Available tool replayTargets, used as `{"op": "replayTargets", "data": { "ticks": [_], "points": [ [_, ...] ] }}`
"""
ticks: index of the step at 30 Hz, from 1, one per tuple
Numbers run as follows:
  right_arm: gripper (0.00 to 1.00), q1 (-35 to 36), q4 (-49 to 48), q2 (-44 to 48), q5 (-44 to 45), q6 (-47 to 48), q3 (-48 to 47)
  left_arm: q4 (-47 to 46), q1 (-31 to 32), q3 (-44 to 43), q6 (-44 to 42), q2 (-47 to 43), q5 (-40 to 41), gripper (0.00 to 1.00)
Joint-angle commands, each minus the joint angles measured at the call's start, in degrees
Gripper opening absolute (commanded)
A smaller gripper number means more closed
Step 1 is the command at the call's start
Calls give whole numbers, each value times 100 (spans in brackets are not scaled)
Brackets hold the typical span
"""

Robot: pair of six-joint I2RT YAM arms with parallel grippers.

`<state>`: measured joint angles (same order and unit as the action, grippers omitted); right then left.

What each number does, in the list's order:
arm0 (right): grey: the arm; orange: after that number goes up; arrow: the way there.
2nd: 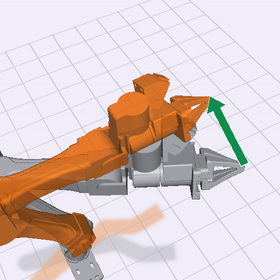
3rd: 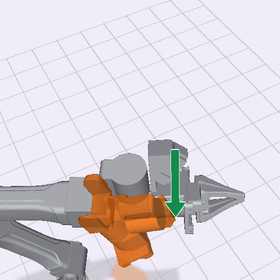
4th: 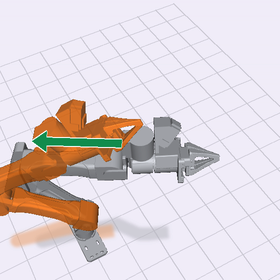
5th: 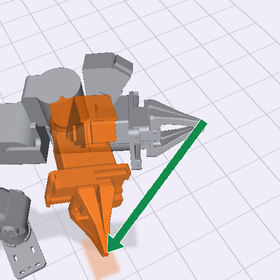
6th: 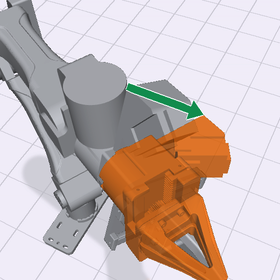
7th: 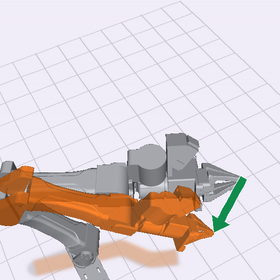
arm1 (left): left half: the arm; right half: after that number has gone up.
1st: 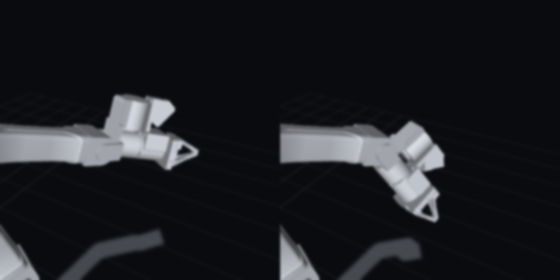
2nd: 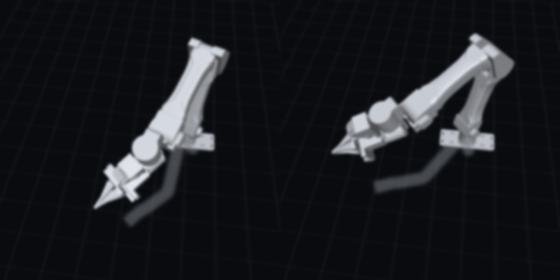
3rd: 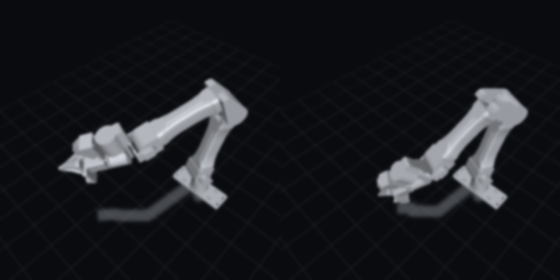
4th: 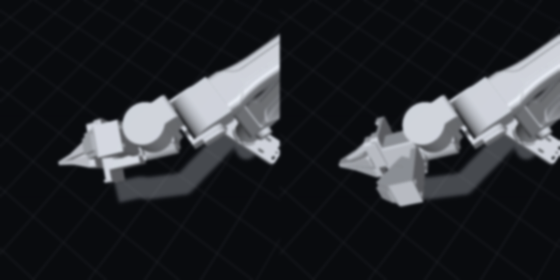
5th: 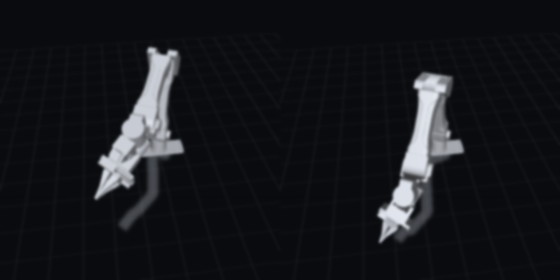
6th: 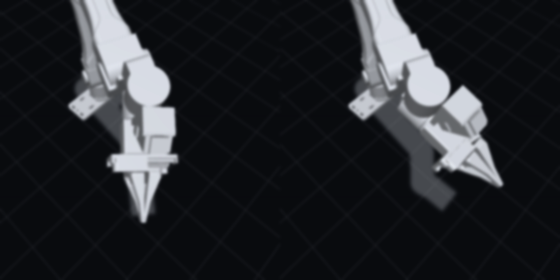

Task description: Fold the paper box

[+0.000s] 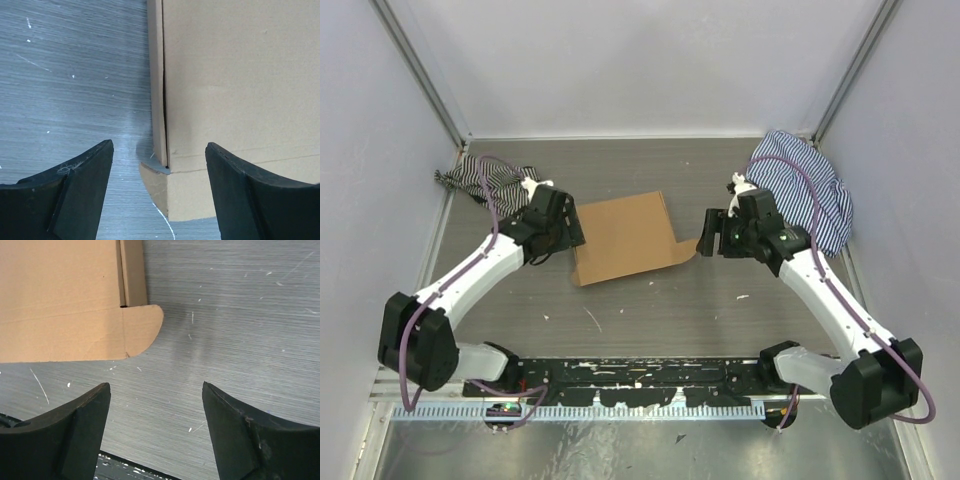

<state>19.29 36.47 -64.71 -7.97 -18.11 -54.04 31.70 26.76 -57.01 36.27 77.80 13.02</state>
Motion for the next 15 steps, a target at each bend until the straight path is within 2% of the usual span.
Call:
{"op": "replayTargets", "data": {
  "ticks": [1, 4, 8, 12, 15],
  "points": [
    [81, 22, 17, 509, 429, -64, -388, -46, -34, 272, 57, -453, 118, 81],
    [83, 20, -514, 1050, 4, -487, -258, -91, -78, 467, 32, -983, 74, 82],
    [99, 17, -1099, 1548, -327, -734, 41, -475, -121, 1016, 78, -1849, 67, 83],
    [100, 26, -1035, 1365, -309, -712, 192, -1054, -169, 1670, 143, -2502, 6, 83],
    [100, 346, -1237, 1049, -110, -635, 428, -1128, -171, 1748, 47, -2503, -155, 83]
  ]
}}
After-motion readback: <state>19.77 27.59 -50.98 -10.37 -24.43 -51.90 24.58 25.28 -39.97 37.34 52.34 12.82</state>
